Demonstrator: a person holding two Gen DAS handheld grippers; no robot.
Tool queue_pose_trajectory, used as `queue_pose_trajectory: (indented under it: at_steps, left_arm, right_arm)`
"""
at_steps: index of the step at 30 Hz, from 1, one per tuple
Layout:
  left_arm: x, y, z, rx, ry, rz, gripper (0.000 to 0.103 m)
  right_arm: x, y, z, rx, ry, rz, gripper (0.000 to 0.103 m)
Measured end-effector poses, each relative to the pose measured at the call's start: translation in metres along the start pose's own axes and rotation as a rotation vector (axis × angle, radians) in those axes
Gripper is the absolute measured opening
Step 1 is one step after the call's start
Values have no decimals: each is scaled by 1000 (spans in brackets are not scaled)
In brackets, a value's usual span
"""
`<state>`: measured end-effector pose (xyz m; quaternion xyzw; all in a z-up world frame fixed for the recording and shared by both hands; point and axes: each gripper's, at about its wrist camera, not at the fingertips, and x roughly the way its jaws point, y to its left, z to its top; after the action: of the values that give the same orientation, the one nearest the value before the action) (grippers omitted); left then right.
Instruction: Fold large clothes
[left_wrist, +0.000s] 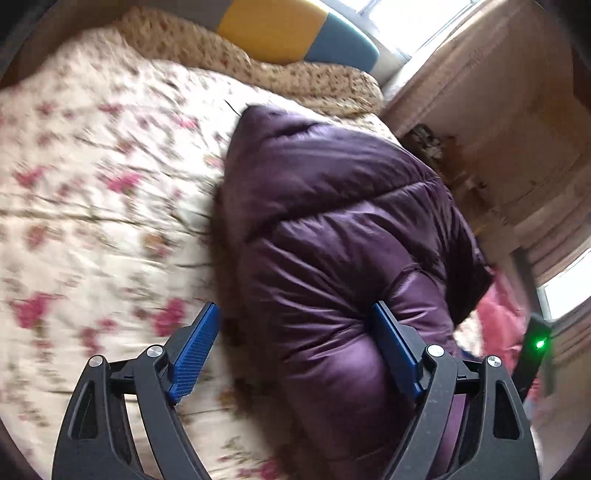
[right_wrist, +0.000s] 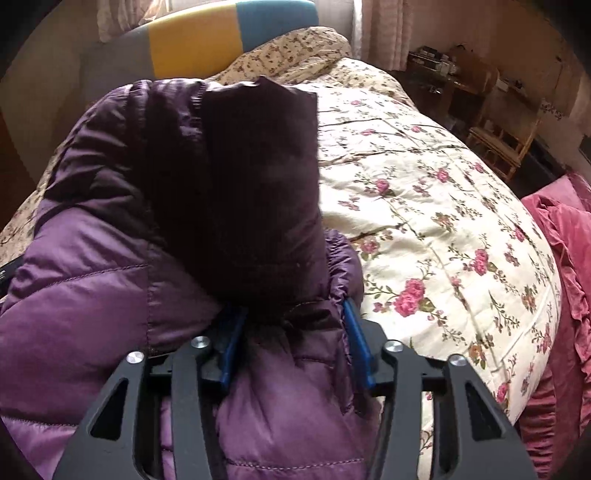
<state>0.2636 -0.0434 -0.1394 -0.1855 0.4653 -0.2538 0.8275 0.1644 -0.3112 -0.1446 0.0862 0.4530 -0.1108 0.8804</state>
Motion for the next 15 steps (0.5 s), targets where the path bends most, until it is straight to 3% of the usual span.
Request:
queue_pose_trajectory:
  at_steps: [3, 5, 8, 15]
  left_arm:
    - [11, -13, 2, 33, 29, -61, 77]
    - [10, -24, 4, 80, 18, -64, 59]
    - [-2, -27, 5, 103, 1, -82, 48]
    - [-51, -10, 5, 109, -72, -50, 46]
  right_arm:
    - [-3, 3, -1, -12, -7, 14, 36]
    - [-6, 6, 0, -14, -14, 21, 32]
    - [-13, 12, -3, -28, -28, 29, 28]
    - [-30, 60, -8, -105, -38, 111, 23]
